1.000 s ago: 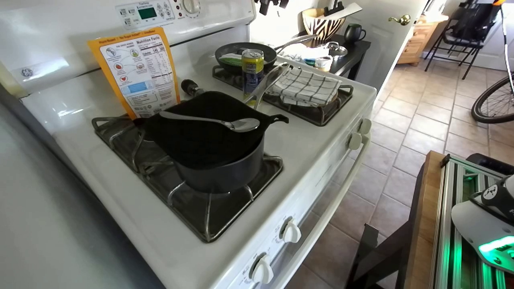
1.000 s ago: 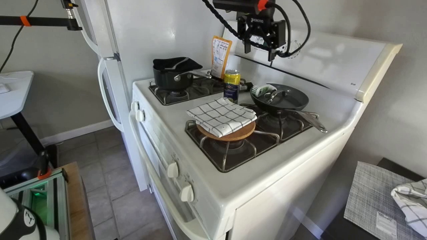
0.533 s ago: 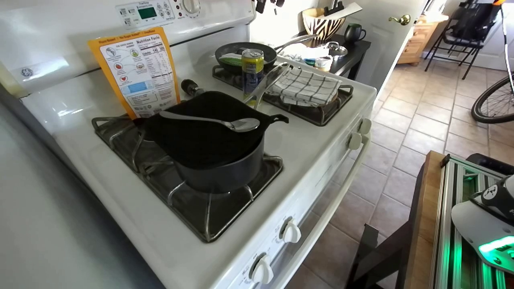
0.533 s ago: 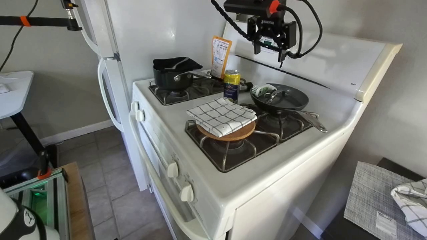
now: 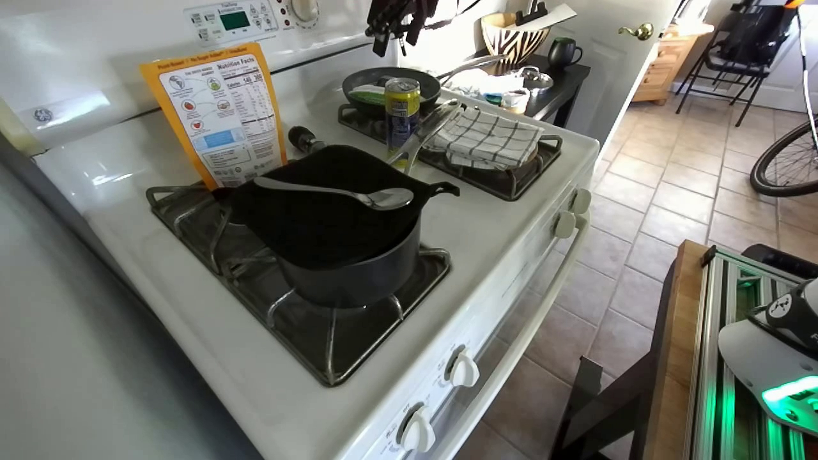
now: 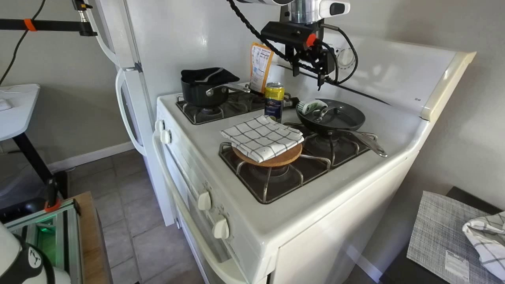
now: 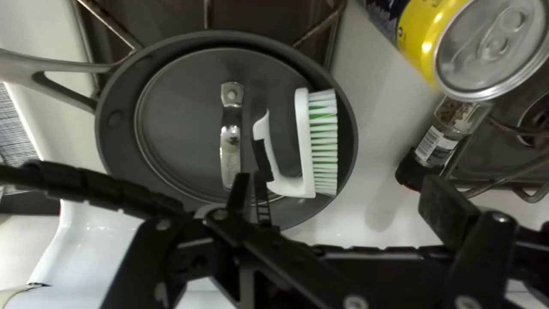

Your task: Pick up the white brush from the pan and place it onto the black oven mitts on the black pot

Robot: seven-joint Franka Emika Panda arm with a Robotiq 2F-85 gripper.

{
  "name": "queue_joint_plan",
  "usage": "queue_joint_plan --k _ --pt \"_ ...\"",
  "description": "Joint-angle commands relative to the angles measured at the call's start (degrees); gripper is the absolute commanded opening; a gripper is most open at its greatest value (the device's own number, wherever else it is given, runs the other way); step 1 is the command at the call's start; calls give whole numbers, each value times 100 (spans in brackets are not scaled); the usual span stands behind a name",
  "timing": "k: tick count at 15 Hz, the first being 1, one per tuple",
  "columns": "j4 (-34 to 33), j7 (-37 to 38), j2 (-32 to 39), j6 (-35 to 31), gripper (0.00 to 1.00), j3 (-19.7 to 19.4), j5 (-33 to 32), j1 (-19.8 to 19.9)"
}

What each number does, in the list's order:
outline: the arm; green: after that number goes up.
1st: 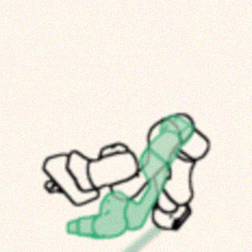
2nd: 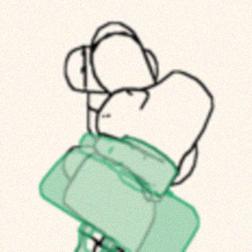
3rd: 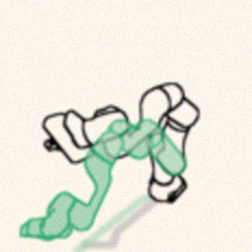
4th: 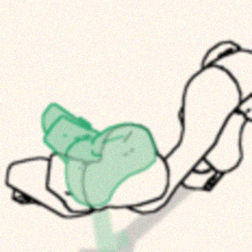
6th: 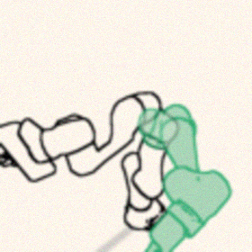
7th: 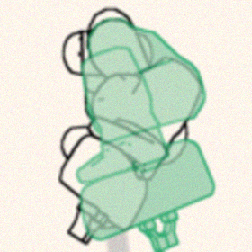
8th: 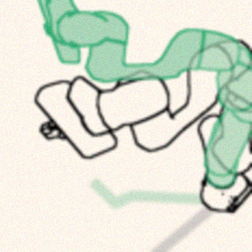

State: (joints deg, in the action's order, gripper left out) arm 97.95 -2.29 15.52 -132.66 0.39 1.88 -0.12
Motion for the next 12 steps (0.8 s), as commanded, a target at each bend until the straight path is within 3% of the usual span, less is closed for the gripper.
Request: queue_joint_plan --k 1,5,7,12 --pt "-113 92 331 -323 97 19 -49 -53" --pt "-156 81 575 -394 75 21 -1 -41" --pt "-156 77 669 -418 78 24 -18 -48" --pt "-187 91 812 -424 74 20 -15 -47"
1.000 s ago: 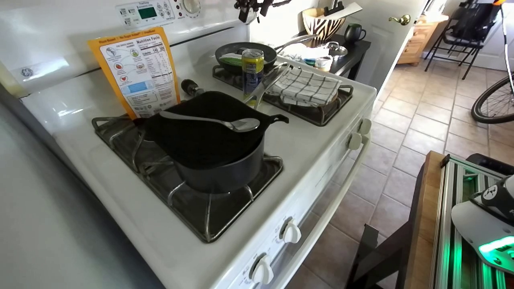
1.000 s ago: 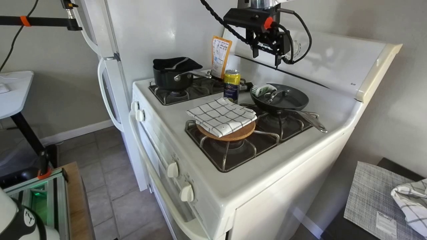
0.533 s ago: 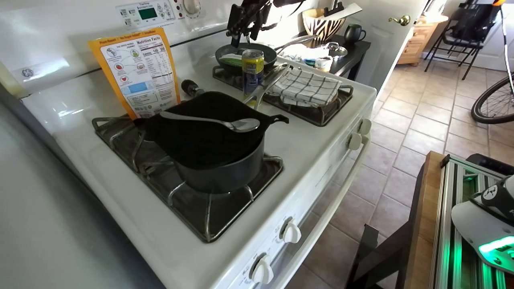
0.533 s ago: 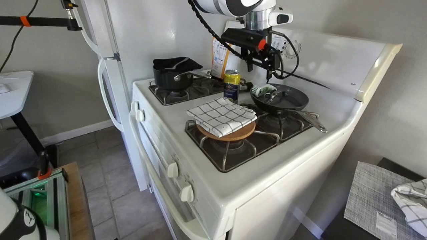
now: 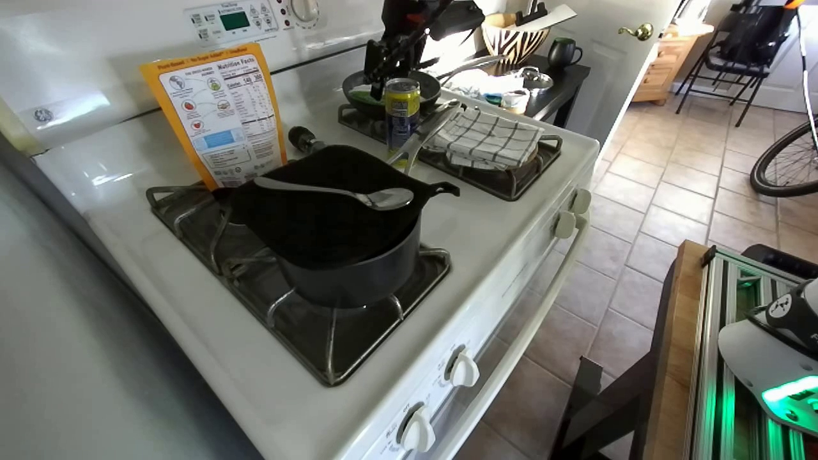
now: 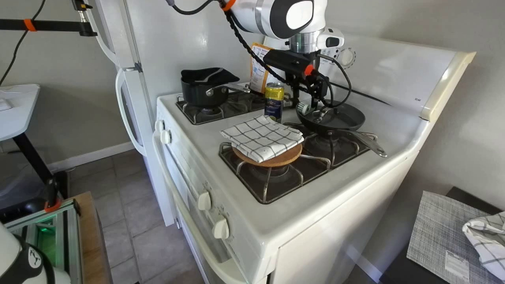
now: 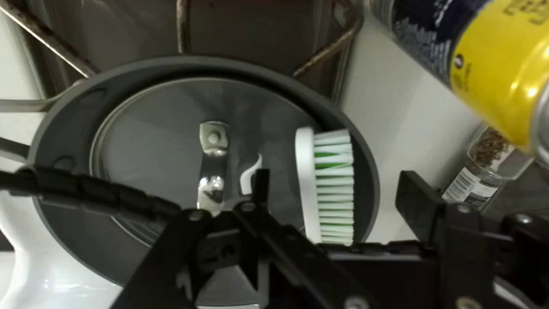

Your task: Pick up the white brush from the pan and place it onto the black oven mitts on the black pot

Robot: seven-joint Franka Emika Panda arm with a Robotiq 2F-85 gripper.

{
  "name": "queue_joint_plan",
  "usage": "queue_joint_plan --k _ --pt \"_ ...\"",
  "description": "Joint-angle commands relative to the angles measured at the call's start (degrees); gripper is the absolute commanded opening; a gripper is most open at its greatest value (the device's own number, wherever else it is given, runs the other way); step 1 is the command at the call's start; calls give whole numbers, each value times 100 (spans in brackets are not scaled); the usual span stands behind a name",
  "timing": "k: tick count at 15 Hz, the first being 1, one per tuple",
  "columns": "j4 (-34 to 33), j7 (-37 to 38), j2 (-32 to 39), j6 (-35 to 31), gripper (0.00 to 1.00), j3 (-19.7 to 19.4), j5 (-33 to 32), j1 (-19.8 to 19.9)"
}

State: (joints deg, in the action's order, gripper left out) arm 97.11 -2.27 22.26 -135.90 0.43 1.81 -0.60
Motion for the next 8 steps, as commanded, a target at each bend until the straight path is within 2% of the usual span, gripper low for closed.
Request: queue_joint_plan --k 1,3,4,5,6,8 --pt "-106 93 160 -130 72 24 15 5" --pt "-146 96 199 -130 60 36 45 11" --pt "-159 92 214 -129 58 42 59 14" --pt "-178 78 232 -111 40 51 66 15" --pt "-191 66 246 -103 28 57 71 16" --pt "-208 74 246 -76 15 60 57 6"
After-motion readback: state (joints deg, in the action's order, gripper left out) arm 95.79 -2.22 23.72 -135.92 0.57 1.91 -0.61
